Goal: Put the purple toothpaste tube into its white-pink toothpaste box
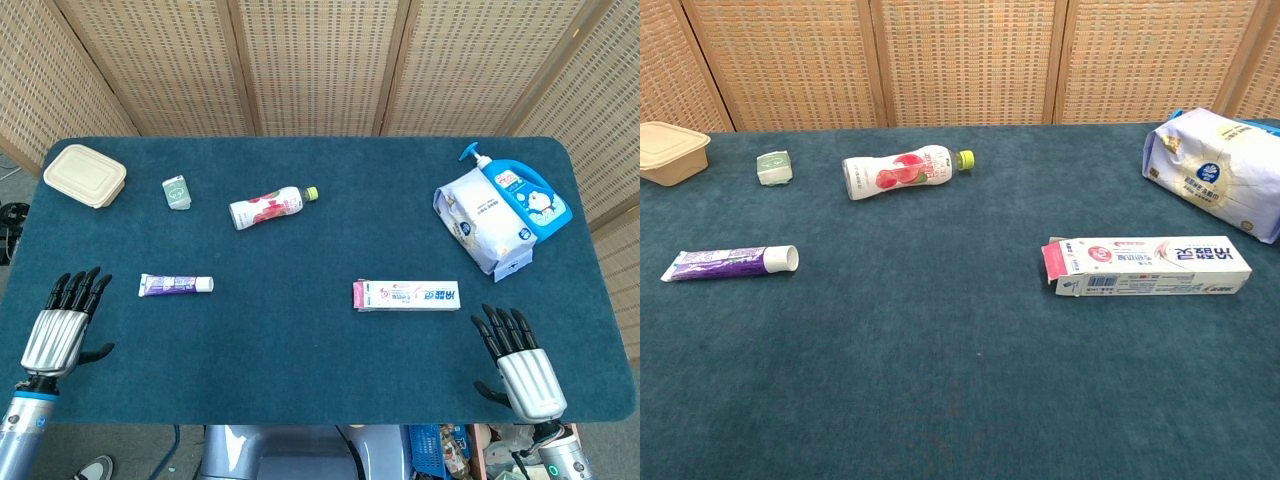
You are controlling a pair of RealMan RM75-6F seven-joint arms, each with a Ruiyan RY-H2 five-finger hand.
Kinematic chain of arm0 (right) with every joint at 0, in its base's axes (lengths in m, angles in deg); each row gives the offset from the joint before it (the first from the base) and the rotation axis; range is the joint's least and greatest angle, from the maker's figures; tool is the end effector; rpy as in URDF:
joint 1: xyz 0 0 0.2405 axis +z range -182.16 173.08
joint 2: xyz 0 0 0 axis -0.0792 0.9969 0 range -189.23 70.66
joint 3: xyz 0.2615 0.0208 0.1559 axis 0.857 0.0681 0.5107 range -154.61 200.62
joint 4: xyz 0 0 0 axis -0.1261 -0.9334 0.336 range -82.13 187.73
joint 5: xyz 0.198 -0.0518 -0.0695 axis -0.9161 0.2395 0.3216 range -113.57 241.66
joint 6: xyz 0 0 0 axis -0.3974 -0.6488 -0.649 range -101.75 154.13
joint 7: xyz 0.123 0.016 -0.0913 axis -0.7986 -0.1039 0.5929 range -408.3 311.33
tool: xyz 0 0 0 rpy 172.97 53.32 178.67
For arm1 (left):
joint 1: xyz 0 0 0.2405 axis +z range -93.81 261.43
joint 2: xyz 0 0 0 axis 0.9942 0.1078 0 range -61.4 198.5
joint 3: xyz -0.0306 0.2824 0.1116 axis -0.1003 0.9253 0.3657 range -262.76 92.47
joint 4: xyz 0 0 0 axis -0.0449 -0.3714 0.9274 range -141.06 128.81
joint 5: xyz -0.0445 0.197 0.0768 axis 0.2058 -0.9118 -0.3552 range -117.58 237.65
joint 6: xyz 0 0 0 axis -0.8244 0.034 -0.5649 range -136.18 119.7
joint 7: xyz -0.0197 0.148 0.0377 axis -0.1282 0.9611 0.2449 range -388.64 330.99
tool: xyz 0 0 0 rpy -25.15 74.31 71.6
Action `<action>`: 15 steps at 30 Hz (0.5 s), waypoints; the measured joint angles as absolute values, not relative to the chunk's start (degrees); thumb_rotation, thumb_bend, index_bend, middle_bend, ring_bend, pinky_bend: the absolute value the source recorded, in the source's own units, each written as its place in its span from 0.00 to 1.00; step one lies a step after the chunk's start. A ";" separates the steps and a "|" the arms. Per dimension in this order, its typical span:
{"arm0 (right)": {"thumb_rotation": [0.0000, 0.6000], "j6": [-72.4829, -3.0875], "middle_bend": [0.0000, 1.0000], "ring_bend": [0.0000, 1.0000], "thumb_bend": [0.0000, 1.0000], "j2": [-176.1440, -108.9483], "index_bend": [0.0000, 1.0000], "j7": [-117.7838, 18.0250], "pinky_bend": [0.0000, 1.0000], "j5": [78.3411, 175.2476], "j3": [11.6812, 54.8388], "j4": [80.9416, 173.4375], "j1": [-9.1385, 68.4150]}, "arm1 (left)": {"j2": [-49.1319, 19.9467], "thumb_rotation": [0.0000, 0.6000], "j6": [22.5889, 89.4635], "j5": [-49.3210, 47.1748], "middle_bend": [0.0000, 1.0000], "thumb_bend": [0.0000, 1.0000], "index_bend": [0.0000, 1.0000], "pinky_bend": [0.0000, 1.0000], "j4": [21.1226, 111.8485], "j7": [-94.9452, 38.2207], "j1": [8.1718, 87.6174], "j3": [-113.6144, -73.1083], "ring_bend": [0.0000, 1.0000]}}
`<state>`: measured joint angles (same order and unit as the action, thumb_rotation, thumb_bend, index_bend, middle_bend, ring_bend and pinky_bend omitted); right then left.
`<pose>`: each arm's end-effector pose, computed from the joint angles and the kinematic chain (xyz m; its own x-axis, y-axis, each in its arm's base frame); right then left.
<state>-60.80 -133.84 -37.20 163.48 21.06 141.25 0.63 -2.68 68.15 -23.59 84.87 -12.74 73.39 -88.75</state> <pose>-0.3226 -0.1738 0.0951 0.4815 -0.0084 0.8764 -0.8483 -0.2558 0.4636 -0.3427 0.2301 0.1128 0.5548 0.0972 0.8263 0.8316 -0.0943 -0.5473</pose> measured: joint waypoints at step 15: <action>1.00 -60.86 0.00 0.00 0.00 -134.70 0.01 -37.28 0.00 163.46 21.12 140.27 0.79 | -2.90 1.00 54.49 -6.65 0.11 0.20 0.13 0.00 82.81 -4.80 64.92 -93.61 0.00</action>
<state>-60.86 -134.70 -37.28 163.46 21.12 140.27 0.79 -2.90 54.49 -6.65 82.81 -4.80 64.92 -93.61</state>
